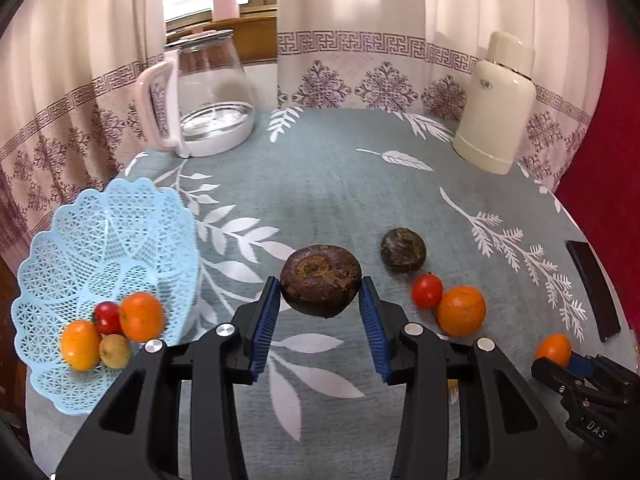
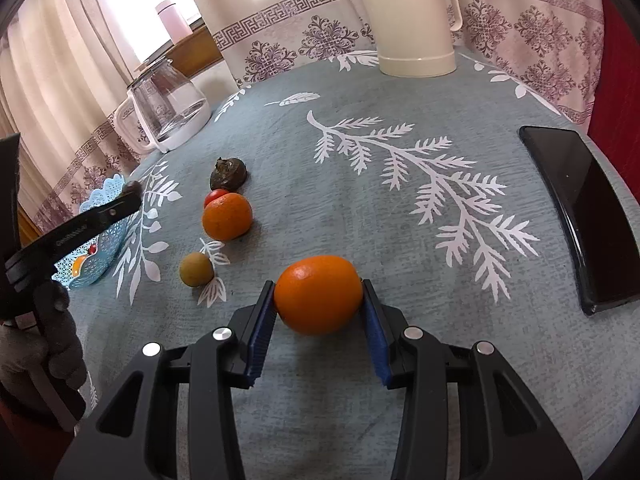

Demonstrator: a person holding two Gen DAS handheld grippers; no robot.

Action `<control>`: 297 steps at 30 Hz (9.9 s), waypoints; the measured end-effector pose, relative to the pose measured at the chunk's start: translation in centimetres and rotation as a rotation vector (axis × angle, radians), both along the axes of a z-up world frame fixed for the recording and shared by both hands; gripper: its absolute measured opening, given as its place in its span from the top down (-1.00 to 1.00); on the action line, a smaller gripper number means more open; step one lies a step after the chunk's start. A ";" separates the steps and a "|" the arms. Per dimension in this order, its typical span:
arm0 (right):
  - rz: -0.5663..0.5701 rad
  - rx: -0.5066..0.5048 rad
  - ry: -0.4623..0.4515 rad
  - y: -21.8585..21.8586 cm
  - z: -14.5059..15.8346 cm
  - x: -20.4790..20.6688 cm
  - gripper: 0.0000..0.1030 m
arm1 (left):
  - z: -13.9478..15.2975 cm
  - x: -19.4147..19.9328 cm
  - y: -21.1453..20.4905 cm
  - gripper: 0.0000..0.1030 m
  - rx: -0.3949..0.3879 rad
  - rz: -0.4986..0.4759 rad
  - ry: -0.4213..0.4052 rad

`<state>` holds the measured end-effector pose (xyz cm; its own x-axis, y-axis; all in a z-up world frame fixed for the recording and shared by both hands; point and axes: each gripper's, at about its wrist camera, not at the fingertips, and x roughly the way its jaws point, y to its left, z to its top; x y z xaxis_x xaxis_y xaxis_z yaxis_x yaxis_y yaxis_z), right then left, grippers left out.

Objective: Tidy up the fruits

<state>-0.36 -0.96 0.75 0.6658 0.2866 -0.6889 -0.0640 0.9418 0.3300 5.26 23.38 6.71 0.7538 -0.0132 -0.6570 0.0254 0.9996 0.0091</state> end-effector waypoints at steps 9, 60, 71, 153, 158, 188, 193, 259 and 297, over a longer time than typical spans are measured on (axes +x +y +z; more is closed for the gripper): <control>-0.013 -0.009 -0.021 0.1 0.3 -0.4 0.18 | 1.5 -1.1 2.6 0.18 -0.023 0.054 -0.039; 0.042 -0.075 -0.075 4.9 3.8 -0.3 0.18 | 0.8 -8.7 16.4 -0.60 -0.046 0.484 -0.200; 0.290 -0.094 -0.169 15.9 7.8 2.6 0.18 | 1.2 -8.8 16.8 -0.69 -0.015 0.532 -0.216; -0.042 -0.064 -0.008 7.4 3.4 6.1 -0.01 | 2.1 -9.2 16.6 -0.72 -0.099 0.468 -0.179; -0.022 -0.068 0.002 8.0 3.1 6.3 -0.01 | 2.1 -9.1 16.2 -0.72 -0.094 0.455 -0.176; 0.054 -0.056 0.029 8.5 1.3 7.1 0.21 | 1.6 -8.6 12.0 -0.73 -0.017 0.370 -0.164; 0.025 -0.061 0.011 6.9 1.9 6.6 0.21 | 1.8 -8.1 10.6 -0.73 -0.007 0.333 -0.156; -0.025 0.004 -0.028 2.8 0.9 5.3 0.21 | -4.6 9.3 -6.4 0.16 -0.079 -0.155 0.173; -0.023 0.003 -0.075 2.9 1.6 4.5 0.21 | 0.5 4.1 -2.9 0.16 -0.019 -0.023 0.018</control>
